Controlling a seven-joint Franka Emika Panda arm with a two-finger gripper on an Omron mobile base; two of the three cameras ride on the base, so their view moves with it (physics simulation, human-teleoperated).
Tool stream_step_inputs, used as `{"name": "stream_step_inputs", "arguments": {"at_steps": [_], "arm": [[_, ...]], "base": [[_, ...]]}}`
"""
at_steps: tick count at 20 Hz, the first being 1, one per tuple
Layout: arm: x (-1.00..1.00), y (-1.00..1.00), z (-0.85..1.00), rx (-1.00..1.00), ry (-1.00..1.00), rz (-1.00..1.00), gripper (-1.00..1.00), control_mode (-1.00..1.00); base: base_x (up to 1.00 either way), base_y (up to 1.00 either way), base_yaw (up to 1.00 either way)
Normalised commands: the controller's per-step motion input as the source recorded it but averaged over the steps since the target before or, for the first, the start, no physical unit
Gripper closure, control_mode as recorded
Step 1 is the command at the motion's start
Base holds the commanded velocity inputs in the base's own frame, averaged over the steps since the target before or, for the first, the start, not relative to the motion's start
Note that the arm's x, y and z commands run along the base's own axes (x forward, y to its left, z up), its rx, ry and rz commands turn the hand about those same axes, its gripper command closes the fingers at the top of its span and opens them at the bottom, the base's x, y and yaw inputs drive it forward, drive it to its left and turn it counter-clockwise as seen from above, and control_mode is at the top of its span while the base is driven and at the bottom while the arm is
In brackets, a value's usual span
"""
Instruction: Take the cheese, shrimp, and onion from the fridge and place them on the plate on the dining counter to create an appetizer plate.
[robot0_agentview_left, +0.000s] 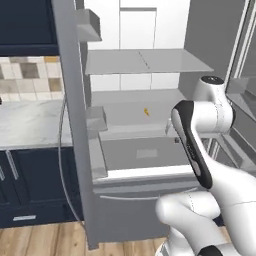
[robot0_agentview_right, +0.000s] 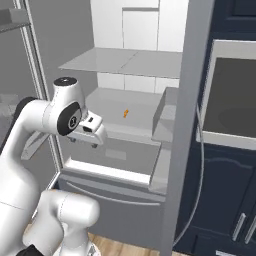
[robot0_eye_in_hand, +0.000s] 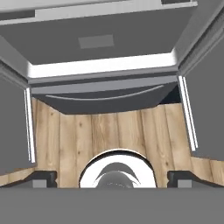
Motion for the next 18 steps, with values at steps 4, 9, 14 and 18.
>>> {"name": "stream_step_inputs", "arguments": {"at_steps": [4,9,14,18], "arm": [[0.0,0.0,0.0,0.0,0.0,0.0,-1.0,1.0],[0.02,0.04,-0.01,0.0,-0.03,-0.01,-1.0,-1.0],[0.07,0.05,-0.16,-0.02,-0.32,-0.02,-1.0,-1.0],[0.72,0.07,-0.13,-0.01,-0.25,-0.01,-1.0,-1.0]], "base": [[0.84,0.21,-0.08],[0.46,0.24,-0.06],[0.0,0.0,0.0],[0.0,0.0,0.0]]}}
